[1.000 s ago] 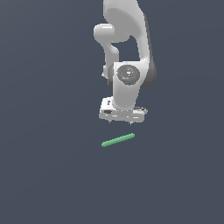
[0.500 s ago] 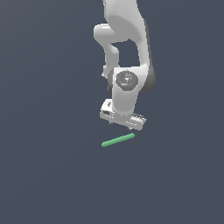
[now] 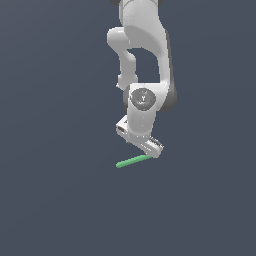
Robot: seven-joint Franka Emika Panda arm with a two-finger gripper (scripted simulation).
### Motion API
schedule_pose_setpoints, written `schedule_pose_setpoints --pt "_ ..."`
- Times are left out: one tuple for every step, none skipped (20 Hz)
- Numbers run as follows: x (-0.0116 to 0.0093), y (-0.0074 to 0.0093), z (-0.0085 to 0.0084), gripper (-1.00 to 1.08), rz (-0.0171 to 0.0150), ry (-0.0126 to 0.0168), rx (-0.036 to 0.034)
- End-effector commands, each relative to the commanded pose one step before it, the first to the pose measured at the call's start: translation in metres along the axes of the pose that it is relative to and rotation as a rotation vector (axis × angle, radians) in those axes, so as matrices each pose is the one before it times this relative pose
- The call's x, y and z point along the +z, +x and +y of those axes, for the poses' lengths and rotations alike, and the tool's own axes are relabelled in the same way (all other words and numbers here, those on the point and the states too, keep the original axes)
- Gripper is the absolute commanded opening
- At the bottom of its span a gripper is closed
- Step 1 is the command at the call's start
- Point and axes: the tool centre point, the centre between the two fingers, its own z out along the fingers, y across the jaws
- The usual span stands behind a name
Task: Pick up the object and move it to a goal position.
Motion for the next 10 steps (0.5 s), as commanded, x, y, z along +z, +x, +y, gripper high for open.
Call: schedule_pose_setpoints --pt "0.00440 0.00248 -0.00142 1.00 0.00325 0.00422 0.07477" --pt "0.00174 0.00092 -0.00059 1.00 0.00128 0.00162 0.02915" --pt "0.00174 0.00091 -0.00060 1.00 0.00130 0.00163 0.02915" --pt "0.00174 0.00089 -0.00062 1.00 0.00133 0.00164 0.02913" --pt "0.00173 0.00088 -0.00063 1.00 0.00135 0.00165 0.02911" --pt "0.00173 0.00086 -0.00065 1.00 0.00137 0.00166 0.02910" --pt "0.00172 0.00084 -0.00066 1.00 0.00139 0.00168 0.02908" --pt "0.00172 0.00083 -0.00067 1.00 0.00141 0.00170 0.02907" --pt "0.00171 0.00081 -0.00068 1.00 0.00144 0.00172 0.02905" --pt "0.00169 0.00078 -0.00069 1.00 0.00144 0.00173 0.02864"
